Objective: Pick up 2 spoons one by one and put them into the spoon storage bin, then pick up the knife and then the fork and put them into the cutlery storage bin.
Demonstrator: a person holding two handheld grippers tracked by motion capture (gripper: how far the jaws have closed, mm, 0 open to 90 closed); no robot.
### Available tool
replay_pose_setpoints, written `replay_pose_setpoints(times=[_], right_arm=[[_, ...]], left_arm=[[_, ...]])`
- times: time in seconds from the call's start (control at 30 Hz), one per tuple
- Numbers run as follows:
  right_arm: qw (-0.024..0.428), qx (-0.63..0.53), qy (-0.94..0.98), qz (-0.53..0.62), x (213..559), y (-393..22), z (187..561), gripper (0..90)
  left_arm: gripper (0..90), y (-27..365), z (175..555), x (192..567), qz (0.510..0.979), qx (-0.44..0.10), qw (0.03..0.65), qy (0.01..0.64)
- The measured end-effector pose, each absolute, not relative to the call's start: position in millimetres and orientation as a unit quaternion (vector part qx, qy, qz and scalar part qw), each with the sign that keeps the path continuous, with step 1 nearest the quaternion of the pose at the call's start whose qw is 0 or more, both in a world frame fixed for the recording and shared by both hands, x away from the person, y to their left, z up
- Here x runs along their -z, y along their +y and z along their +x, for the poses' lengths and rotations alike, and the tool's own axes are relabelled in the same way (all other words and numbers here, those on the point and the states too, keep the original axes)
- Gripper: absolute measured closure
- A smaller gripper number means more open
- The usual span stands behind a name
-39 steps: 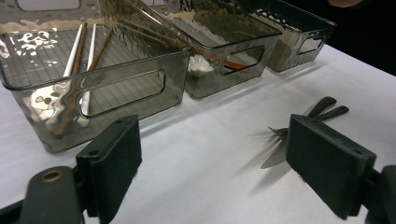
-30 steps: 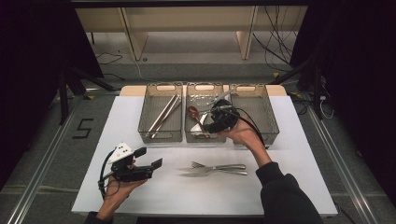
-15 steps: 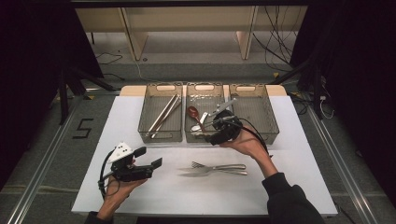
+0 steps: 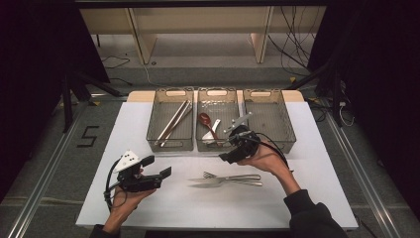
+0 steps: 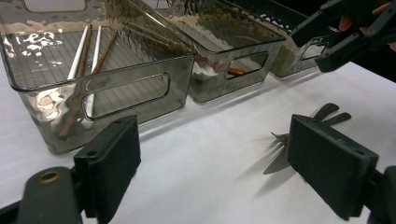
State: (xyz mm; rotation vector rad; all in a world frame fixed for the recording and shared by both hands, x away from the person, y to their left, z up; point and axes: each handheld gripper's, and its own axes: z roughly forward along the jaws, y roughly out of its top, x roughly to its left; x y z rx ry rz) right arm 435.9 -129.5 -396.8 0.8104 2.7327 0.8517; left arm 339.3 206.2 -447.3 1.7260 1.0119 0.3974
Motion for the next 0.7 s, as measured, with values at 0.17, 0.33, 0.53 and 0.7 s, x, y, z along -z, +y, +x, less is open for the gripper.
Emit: replay_pose_setpoints(times=[0.17,0.33,0.53,0.7], right_arm=[[0.078,-0.273,0.921,0.267,405,-128,431,33.1],[0.071,-0.251,0.929,0.264,411,-126,429,31.9],[0.065,-0.246,0.932,0.26,419,-127,425,31.8],[0.061,-0.236,0.934,0.26,423,-129,423,31.7]], left_arm=[[17.0,207,339,447,0.721,-0.166,0.523,0.422],[16.8,207,338,447,0.72,-0.167,0.525,0.422],[16.6,207,338,447,0.72,-0.168,0.525,0.421],[16.6,207,338,447,0.72,-0.168,0.526,0.421]])
